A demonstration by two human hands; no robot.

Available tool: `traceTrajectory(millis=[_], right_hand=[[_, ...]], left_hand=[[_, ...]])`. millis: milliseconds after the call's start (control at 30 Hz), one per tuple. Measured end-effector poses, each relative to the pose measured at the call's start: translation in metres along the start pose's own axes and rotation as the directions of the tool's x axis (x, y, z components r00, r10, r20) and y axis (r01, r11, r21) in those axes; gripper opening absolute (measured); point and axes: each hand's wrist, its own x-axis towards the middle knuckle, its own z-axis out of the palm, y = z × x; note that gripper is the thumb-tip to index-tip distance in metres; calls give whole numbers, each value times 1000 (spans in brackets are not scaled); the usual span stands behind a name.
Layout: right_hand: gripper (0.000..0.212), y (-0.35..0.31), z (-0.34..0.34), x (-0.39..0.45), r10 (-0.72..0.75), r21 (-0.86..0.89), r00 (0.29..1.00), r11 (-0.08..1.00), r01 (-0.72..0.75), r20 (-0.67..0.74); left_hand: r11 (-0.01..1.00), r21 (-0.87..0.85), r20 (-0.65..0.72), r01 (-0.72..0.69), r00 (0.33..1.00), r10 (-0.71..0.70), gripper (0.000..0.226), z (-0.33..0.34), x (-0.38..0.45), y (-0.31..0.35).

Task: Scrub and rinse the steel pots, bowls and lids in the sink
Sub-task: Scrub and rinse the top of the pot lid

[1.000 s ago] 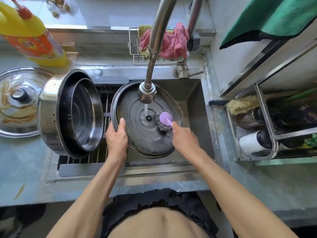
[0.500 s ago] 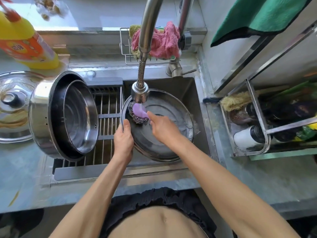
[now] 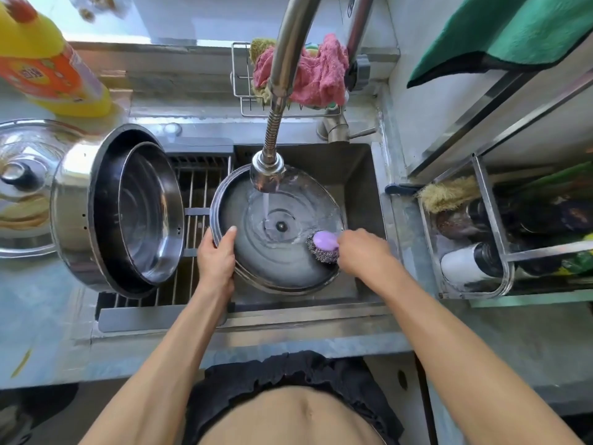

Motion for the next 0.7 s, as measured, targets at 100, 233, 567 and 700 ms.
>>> traceTrajectory(millis=[100,233,567,700], right_hand=[[50,8,6,27,63,115,990,992,-48,-129],[68,-21,2,48,-13,216,977,975,59,-212],[34,-61,5,6,-481,317,876,834,452,16],[19,-13,7,5,-254,121,958,964,239,130]], left_hand=[[1000,12,34,-9,999,9,9,0,-3,0],[999,50,87,-10,996,5,17,5,-11,-3],[1000,0,-124,-20,992,20,20,8,4,6],[994,55,-122,-90,988,96,18,-1,2,7]])
